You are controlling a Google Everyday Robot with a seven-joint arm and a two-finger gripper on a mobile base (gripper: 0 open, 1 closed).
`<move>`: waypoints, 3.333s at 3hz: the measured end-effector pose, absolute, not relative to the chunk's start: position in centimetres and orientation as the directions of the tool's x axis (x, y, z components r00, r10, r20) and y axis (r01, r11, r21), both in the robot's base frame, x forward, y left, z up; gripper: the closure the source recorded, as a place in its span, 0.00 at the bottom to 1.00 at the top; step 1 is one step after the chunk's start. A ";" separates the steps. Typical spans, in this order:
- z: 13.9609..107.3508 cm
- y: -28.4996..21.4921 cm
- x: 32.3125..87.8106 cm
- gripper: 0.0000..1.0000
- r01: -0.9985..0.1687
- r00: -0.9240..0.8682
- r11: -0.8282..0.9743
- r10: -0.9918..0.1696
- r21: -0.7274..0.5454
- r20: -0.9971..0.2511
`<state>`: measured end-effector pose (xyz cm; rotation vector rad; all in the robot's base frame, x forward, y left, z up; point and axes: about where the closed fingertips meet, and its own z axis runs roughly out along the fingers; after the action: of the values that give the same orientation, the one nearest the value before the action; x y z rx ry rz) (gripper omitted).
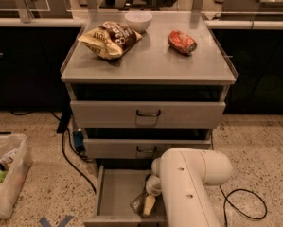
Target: Pick water bottle from bottom drawer and place on counter
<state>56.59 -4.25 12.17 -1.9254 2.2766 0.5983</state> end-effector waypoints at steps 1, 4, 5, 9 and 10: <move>12.2 -4.2 56.6 0.19 -0.965 -0.195 0.123 -0.926 0.230 -0.324; 12.2 -4.2 56.6 0.89 -0.965 -0.195 0.123 -0.926 0.230 -0.324; 12.2 -4.2 56.6 1.00 -0.965 -0.195 0.123 -0.926 0.230 -0.324; 15.6 -5.0 55.8 1.00 -0.983 -0.147 0.091 -0.911 0.161 -0.386; 15.6 -5.0 55.8 0.81 -0.983 -0.147 0.091 -0.911 0.161 -0.386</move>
Offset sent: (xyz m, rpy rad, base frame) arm 0.0000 0.0000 0.0000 0.0000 0.0000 0.0000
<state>55.77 -4.96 15.64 -1.9170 2.1735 0.5713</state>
